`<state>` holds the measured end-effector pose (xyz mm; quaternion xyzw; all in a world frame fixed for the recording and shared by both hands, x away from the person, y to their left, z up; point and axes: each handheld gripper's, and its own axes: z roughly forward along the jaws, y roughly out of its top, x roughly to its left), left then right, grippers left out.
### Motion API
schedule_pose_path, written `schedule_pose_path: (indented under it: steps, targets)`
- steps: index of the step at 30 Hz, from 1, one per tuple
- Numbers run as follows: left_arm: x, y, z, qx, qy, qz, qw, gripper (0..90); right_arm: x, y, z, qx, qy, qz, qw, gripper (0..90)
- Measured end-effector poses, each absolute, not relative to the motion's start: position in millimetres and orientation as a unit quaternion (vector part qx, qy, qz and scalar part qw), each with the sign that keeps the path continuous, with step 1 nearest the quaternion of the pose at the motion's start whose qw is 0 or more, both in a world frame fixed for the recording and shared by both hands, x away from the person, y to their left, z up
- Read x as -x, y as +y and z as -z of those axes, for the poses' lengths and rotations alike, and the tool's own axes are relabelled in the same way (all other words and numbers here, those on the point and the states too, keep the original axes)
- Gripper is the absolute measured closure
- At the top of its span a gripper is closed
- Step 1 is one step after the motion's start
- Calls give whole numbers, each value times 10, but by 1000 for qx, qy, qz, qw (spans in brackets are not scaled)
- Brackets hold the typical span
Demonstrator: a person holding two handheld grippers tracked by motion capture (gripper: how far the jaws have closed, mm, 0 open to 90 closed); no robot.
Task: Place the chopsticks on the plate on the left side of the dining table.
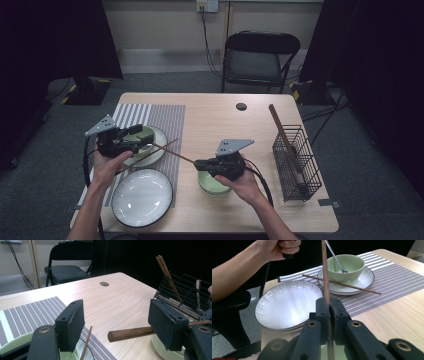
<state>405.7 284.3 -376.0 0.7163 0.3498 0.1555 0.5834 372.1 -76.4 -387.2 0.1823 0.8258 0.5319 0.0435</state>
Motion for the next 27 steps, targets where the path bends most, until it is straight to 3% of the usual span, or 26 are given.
schedule_pose_path:
  steps: [27]
  targets:
    - [-4109, 2639, 3961, -746, 344, -135, 555, 325, -3760, -863, 3831, -192, 817, -542, 39, 866]
